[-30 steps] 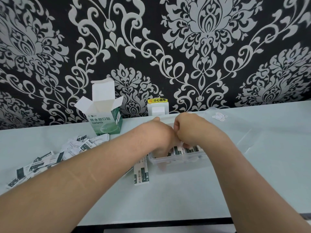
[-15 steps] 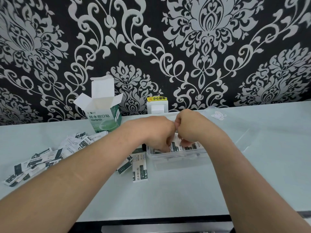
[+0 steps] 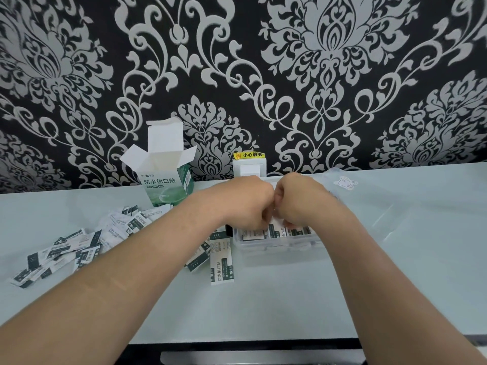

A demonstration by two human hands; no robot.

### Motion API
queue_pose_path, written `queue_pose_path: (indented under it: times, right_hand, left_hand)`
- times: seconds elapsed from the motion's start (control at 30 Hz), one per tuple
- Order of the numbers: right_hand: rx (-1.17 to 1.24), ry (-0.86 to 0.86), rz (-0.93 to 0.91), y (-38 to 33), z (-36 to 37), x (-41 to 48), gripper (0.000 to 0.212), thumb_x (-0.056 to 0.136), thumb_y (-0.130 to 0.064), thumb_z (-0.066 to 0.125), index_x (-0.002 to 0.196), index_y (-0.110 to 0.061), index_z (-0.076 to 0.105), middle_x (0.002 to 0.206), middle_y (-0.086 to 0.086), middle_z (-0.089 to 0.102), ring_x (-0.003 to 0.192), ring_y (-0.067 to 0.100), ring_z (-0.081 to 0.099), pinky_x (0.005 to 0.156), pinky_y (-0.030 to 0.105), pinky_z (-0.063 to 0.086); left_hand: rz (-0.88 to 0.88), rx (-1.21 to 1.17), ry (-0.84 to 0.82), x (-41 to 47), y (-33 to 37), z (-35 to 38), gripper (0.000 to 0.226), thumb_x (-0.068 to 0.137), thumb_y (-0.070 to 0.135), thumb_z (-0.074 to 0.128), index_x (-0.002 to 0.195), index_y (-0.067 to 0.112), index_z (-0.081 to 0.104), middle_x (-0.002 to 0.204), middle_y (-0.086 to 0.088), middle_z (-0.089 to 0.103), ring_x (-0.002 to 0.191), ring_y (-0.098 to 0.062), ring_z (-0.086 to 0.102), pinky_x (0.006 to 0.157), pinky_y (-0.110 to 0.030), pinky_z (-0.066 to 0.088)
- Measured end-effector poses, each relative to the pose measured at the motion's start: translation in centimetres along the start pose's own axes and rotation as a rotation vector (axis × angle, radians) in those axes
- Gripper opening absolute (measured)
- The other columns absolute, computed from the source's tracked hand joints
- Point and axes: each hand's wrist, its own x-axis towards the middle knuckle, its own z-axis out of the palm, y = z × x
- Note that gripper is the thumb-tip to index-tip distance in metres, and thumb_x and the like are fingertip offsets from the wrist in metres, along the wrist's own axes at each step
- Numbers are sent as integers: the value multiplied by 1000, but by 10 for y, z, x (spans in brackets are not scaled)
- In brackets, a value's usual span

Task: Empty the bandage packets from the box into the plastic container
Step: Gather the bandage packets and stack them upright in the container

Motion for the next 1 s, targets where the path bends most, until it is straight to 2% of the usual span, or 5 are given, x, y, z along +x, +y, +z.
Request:
queue_pose_path:
  times: [0.23, 0.47, 0.67, 0.8, 1.0]
  right_hand:
    - [223, 320, -133, -18, -12, -5, 14, 88, -14, 51, 81, -22, 61, 78, 3, 68, 71, 22, 70, 69, 38, 57]
    - [462, 188, -380, -82, 12, -22, 24, 90, -13, 54, 72, -28, 58, 68, -7, 63, 73, 18, 70, 67, 38, 59]
    - [174, -134, -453, -125, 81, -30, 28, 91, -24, 55, 119, -26, 57, 111, 2, 64, 92, 21, 62, 80, 31, 50]
    - [-75, -146, -503, -138, 122, -28, 60, 89, -44, 56, 143, -32, 33, 137, 9, 46, 128, 32, 40, 103, 45, 39]
    - [-248, -114, -500, -155, 147, -27, 56, 88, -55, 53, 140, -42, 37, 138, 2, 44, 132, 27, 34, 101, 53, 30]
  left_hand:
    - [-144, -302, 309, -40, -21, -35, 14, 84, 20, 63, 86, 22, 77, 80, 12, 72, 78, -1, 63, 77, -20, 52]
    - [-508, -289, 300, -124, -95, -34, 13, 89, 23, 62, 93, 30, 72, 87, 19, 66, 86, -3, 62, 80, -22, 50]
    - [-918, -367, 108, -178, -142, 52, 68, 86, 66, 48, 144, 33, 34, 157, -4, 25, 142, -31, 23, 113, -47, 27]
    - [-1121, -446, 209, -187, -140, 101, 75, 90, 70, 29, 152, 34, 6, 162, -5, -8, 147, -33, -7, 117, -56, 7]
    - [-1080, -474, 495, -175, -125, 135, 61, 96, 53, 27, 148, 21, 23, 160, -15, 9, 147, -31, 2, 118, -49, 7]
